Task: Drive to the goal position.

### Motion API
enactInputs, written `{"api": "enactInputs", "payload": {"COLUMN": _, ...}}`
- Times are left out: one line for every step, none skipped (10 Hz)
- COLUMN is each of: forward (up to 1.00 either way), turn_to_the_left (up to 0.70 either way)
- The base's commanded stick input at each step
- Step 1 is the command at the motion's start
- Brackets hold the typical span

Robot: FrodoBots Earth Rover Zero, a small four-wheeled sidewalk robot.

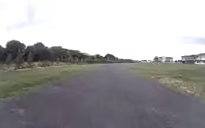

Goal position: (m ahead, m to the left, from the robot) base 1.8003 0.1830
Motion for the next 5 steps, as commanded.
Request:
{"api": "enactInputs", "payload": {"forward": 0.70, "turn_to_the_left": -0.09}}
{"api": "enactInputs", "payload": {"forward": 0.70, "turn_to_the_left": -0.30}}
{"api": "enactInputs", "payload": {"forward": 0.70, "turn_to_the_left": -0.17}}
{"api": "enactInputs", "payload": {"forward": 0.70, "turn_to_the_left": -0.06}}
{"api": "enactInputs", "payload": {"forward": 0.70, "turn_to_the_left": -0.01}}
